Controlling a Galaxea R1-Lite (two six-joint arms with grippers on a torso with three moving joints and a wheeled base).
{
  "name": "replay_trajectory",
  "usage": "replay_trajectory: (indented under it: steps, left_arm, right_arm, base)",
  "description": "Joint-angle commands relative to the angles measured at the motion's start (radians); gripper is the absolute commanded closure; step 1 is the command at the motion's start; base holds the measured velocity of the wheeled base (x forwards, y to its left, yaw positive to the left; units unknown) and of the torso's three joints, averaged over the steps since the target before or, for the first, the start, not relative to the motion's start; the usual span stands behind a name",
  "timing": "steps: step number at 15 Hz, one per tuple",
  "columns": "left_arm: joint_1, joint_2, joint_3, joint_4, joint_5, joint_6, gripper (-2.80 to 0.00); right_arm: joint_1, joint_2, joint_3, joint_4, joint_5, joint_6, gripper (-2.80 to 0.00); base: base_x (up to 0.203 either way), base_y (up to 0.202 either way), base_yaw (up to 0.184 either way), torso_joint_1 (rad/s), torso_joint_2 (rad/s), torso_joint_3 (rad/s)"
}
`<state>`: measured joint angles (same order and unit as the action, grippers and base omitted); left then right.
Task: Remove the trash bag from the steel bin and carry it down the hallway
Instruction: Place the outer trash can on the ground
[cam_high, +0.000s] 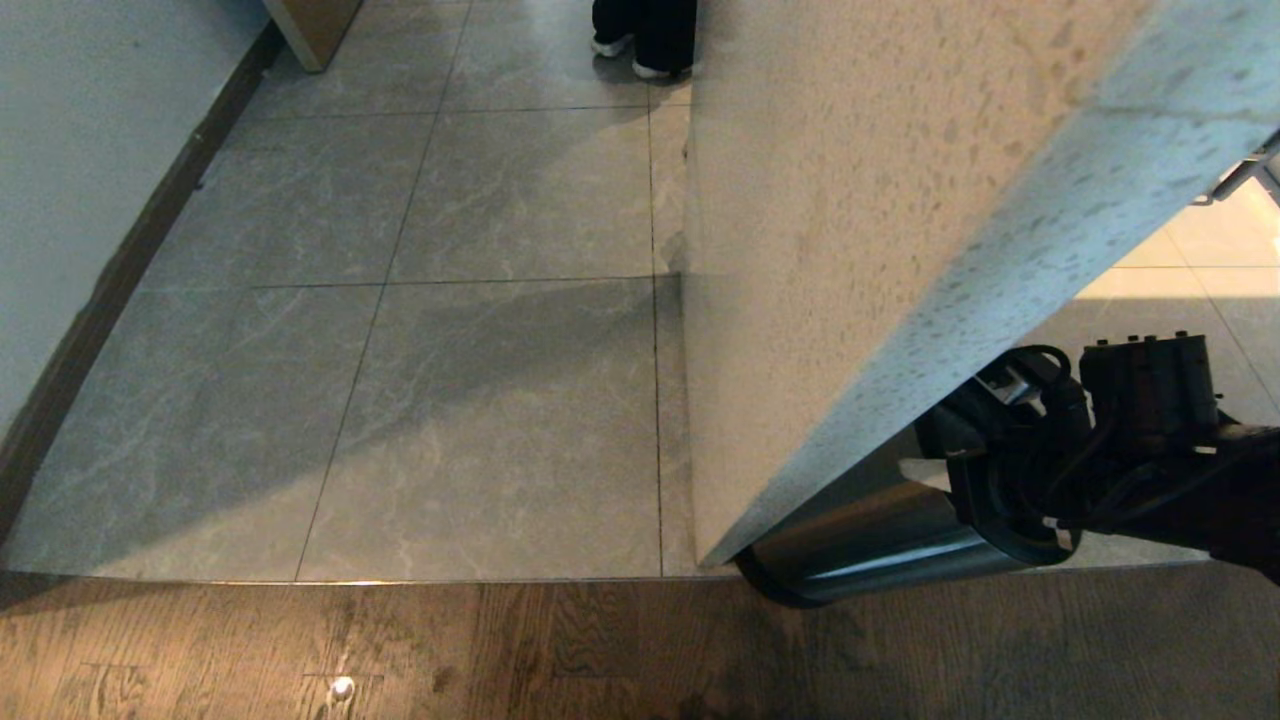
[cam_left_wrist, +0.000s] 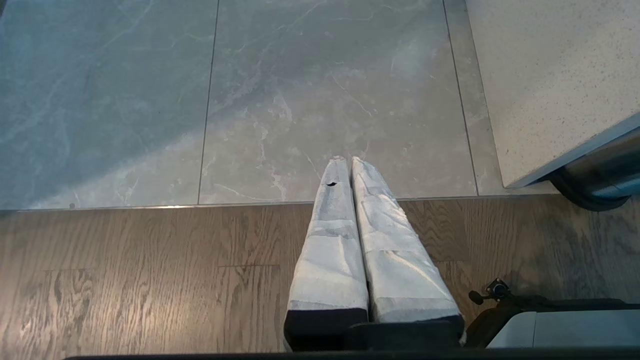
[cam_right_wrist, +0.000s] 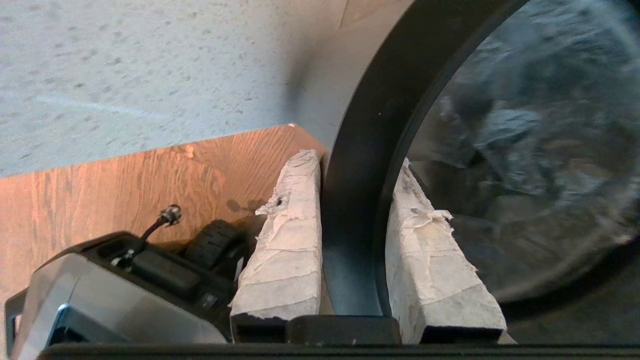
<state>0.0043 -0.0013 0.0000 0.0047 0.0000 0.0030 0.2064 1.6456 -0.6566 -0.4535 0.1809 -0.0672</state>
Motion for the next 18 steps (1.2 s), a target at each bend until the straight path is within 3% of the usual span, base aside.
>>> replay_trajectory:
  steps: [1,18]
  left_arm:
    - [0.000,0.001,0.002,0.000,0.000,0.000,0.00]
    - [0.000,0.001,0.002,0.000,0.000,0.000,0.00]
  right_arm:
    - [0.001,-0.058,0.000,0.011,0.002,0.000,0.00]
    - [0.020,-0.327,-0.015,0.205,0.003,-0.012,0.00]
  base:
    - [0.000,0.000,0.000,0.000,0.00,0.000]
    - [0.000,0.000,0.000,0.000,0.00,0.000]
